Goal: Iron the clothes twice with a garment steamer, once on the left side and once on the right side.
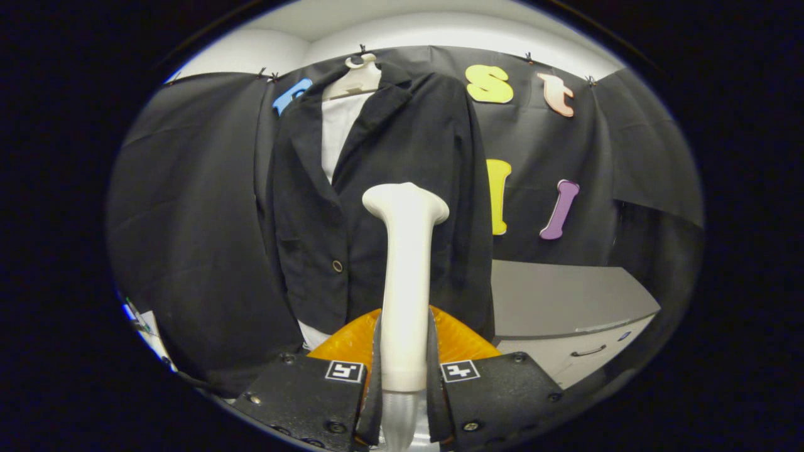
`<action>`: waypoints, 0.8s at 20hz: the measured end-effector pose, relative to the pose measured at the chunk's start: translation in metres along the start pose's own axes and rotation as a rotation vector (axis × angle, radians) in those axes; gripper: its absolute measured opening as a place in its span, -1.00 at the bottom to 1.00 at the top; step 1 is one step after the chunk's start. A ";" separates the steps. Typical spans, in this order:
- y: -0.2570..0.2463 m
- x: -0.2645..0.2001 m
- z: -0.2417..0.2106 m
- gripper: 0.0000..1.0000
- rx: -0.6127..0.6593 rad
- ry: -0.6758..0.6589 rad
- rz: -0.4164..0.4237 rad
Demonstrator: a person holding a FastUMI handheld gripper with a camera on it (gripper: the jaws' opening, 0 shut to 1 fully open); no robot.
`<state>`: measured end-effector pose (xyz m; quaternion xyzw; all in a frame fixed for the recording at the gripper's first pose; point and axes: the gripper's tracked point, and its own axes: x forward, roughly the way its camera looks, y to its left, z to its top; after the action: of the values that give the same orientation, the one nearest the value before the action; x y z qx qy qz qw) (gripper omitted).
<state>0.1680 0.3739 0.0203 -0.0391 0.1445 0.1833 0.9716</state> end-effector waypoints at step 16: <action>0.018 0.010 -0.081 -0.37 -0.006 0.113 0.015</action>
<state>0.1482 0.3836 -0.0603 -0.0513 0.1987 0.1885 0.9604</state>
